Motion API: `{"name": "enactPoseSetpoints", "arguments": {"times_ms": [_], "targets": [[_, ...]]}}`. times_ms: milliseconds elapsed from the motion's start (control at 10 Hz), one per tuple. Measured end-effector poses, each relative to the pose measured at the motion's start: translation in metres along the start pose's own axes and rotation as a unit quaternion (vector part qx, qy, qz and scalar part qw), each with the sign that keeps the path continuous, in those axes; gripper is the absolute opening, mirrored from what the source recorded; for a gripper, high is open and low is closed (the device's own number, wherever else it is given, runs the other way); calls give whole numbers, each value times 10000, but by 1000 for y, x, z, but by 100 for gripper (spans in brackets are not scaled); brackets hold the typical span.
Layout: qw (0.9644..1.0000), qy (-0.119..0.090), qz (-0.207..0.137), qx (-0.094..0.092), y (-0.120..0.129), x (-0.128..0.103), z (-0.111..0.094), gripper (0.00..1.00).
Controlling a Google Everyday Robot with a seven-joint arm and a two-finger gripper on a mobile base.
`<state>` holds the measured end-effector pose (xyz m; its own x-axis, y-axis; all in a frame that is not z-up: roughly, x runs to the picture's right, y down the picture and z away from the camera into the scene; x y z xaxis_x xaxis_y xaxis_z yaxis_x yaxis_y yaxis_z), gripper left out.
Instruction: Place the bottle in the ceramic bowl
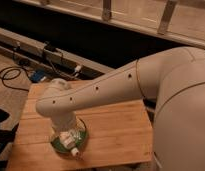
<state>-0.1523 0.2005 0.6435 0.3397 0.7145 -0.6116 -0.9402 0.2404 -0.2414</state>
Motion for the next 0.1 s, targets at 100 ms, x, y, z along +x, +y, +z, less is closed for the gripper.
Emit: {"name": "enactPoseSetpoints", "arguments": {"times_ms": [100], "targets": [[10000, 0, 1, 1, 0, 0, 0, 80]]}}
